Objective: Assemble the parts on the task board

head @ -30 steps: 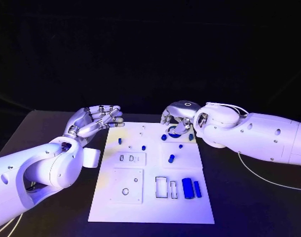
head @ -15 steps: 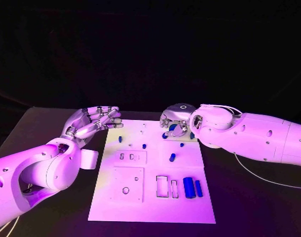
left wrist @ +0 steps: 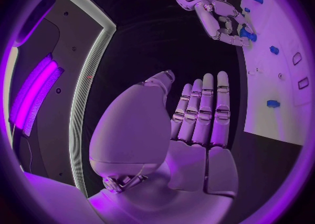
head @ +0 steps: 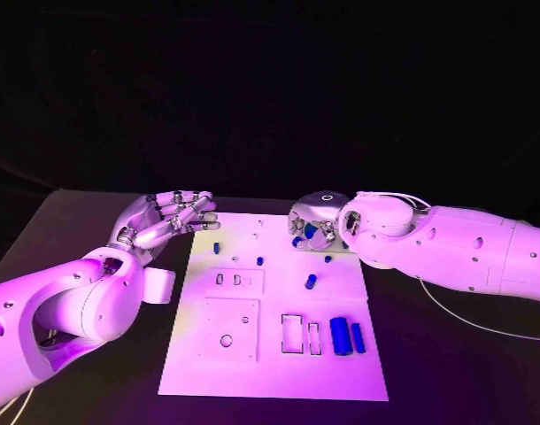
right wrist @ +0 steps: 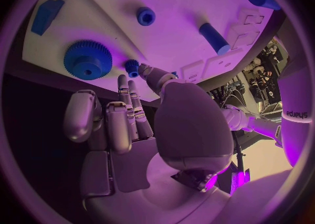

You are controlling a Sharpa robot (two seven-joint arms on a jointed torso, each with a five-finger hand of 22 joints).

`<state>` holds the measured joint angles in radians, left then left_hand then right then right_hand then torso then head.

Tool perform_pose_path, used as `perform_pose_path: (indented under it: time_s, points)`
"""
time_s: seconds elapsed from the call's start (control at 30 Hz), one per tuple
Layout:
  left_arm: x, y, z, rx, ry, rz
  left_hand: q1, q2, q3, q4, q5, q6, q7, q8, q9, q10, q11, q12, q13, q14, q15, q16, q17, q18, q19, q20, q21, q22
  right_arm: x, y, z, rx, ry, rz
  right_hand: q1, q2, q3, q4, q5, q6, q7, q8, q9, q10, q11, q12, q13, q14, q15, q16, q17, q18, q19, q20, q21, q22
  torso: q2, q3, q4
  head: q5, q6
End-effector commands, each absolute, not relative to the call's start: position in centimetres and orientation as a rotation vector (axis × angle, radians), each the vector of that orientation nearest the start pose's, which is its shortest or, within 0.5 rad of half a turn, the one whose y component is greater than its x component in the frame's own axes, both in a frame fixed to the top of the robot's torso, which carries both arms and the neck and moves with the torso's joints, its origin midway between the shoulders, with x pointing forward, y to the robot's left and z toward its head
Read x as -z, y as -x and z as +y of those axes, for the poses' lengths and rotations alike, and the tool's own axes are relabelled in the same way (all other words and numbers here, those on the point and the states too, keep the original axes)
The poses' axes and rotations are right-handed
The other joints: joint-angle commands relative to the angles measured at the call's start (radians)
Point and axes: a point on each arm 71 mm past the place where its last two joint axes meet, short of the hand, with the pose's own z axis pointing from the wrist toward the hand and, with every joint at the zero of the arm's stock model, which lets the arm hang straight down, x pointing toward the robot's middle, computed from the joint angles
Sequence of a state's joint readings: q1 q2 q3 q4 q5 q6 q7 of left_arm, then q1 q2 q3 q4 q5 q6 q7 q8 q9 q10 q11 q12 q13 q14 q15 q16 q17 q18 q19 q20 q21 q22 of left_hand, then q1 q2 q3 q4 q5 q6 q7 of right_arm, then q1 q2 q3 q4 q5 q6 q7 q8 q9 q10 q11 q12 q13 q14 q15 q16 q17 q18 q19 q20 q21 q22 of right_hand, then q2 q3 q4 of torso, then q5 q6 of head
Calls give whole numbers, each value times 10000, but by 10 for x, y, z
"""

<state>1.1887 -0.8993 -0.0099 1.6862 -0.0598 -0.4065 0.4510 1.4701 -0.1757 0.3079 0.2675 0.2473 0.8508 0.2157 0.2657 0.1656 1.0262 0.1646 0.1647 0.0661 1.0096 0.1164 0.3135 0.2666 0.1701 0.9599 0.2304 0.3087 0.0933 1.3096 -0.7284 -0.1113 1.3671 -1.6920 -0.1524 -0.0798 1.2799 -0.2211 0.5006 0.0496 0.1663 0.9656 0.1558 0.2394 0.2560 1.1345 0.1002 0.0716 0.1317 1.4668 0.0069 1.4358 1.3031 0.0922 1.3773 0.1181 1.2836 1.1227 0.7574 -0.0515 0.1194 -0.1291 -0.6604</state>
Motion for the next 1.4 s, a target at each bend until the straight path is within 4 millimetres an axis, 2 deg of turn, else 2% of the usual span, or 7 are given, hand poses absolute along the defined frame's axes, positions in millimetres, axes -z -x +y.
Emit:
perform_pose_path:
  time_s: [0.03, 0.1, 0.13, 0.33, 0.5, 0.63, 1.4]
  points:
    - [152, -460, 192, 16216, 10067, 13577, 9, -85, 69, -20, -67, -7, 66, 6, 9, 18, 22, -43, -10, 64, 27, 43, 17, 149, 70, -19, 47, -7, 174, -520, -182, -4159, 5261, 16939, 72, 46, 63, 29, 63, 61, 19, 22, 29, 92, -34, 55, 22, 589, 80, 74, 56, -116, 90, -25, 123, 118, 67, -15, 21, -19, 37]
    - [152, -459, 192, 16219, 10064, 13577, 9, -85, 69, -20, -67, -7, 66, 6, 9, 18, 22, -43, -10, 64, 27, 43, 17, 149, 70, -19, 47, -7, 174, -520, -182, -4179, 5248, 16905, 101, 96, 138, 38, 56, 121, 14, 53, 57, 176, -45, 80, 33, 597, 73, 123, 116, -130, 114, -26, 205, 233, 83, -18, 24, -14, 19]
    - [152, -459, 193, 16215, 10065, 13578, 9, -85, 69, -20, -67, -7, 66, 6, 9, 18, 22, -43, -10, 64, 27, 43, 17, 149, 70, -19, 47, -7, 174, -520, -182, -4195, 5243, 16887, 156, 169, 252, 33, -23, 183, 10, 87, 89, 283, -58, 110, 46, 607, 60, 175, 181, -156, 166, -31, 330, 415, 74, -7, 35, -33, -39]
    - [152, -460, 194, 16152, 10090, 13578, 10, -82, 72, -21, -67, -9, 69, 5, 9, 16, 24, -49, -10, 62, 28, 42, 18, 149, 71, -20, 47, -8, 175, -520, -181, -4249, 5212, 16852, 321, 433, 682, -7, -210, 435, -54, 239, 225, 569, -132, 150, 61, 617, 9, 280, 287, -196, 224, -65, 559, 742, 92, -14, 33, -50, -36]
    - [152, -460, 194, 16149, 10101, 13607, 27, -54, 111, -37, -69, -23, 88, -6, 5, 9, 37, -96, -9, 87, 29, 46, 44, 151, 117, -38, 65, -6, 175, -521, -183, -4202, 5159, 16855, 380, 513, 833, -71, -216, 564, -102, 345, 334, 733, -185, 166, 69, 621, -27, 328, 338, -216, 250, -95, 671, 908, 98, -29, 89, -98, -57]
    - [153, -461, 194, 16134, 10114, 13622, 30, -51, 121, -43, -72, -26, 90, -9, 4, 9, 39, -110, -9, 98, 28, 49, 52, 152, 137, -44, 75, -4, 175, -521, -184, -4202, 5130, 16811, 448, 592, 922, -160, -211, 680, -158, 464, 458, 899, -243, 189, 87, 624, -73, 361, 368, -232, 271, -131, 758, 1040, 107, -28, 81, -81, -47]
    - [153, -461, 195, 16108, 10158, 13713, 66, -39, 171, -81, -76, -56, 107, -30, -4, -12, 54, -175, -10, 52, 43, 10, 67, 139, 144, -51, 71, -14, 173, -521, -185, -4187, 4969, 16418, 533, 578, 1022, -331, -138, 650, -131, 511, 583, 918, -232, 114, 68, 616, -74, 378, 357, -231, 227, -144, 780, 1074, 142, -47, 121, -136, -28]
